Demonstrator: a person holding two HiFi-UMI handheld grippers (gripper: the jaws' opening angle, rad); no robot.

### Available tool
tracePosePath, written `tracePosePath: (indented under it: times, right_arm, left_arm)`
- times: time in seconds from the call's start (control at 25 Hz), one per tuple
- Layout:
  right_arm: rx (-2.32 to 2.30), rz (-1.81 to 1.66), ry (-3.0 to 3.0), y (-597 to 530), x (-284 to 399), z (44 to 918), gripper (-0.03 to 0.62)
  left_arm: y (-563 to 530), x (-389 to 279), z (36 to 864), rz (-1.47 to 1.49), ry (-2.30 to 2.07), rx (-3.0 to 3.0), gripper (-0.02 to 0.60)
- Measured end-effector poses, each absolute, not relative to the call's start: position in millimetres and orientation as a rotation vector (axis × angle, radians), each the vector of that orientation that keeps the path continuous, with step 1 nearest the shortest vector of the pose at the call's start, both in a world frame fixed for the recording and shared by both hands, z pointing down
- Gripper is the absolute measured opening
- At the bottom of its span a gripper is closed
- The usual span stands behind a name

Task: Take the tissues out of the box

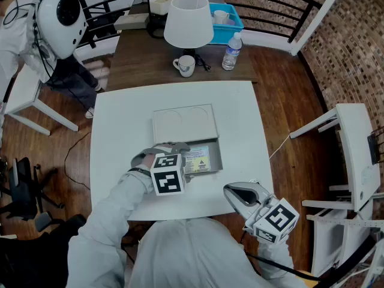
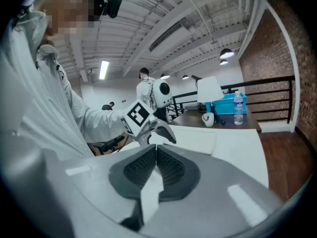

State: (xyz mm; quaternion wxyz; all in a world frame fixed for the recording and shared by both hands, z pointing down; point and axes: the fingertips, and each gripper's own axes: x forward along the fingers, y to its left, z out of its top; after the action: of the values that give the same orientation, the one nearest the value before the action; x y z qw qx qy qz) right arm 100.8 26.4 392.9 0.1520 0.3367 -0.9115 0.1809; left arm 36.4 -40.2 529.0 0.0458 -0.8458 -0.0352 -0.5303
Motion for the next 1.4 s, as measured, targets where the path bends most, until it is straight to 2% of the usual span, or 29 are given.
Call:
tracePosePath:
  times: [0.32, 0.56, 0.68, 0.92, 1.4]
  right_arm:
    - [1.136, 0.562, -2.565, 32.4, 160.6, 400.1, 0.017]
    - [1.127, 0.563, -2.533, 37.4, 165.5, 409.1, 0.017]
    - [1.103, 0.570, -2.537, 36.0, 164.8, 412.0, 0.017]
    - [1.067, 0.557, -2.526, 37.2, 162.6, 415.1, 0.017]
    - [0.854, 0.491, -2.492, 34.1, 127.9, 419.5, 0.017]
  left_arm:
    - [-49.5, 56.2, 558.3, -1.721, -0.135, -2.530, 0.391]
    - [-58.5, 58.9, 562.8, -1.750, -0.140, -2.513, 0.391]
    - [-60.6, 59.1, 559.3, -1.765, -0.143, -2.520, 0.415]
    - [-55.6, 61.7, 571.2, -1.853, -0.187, -2.538, 0.425]
    - [-56.7, 48.2, 561.7, -1.883, -0.146, -2.529, 0.351]
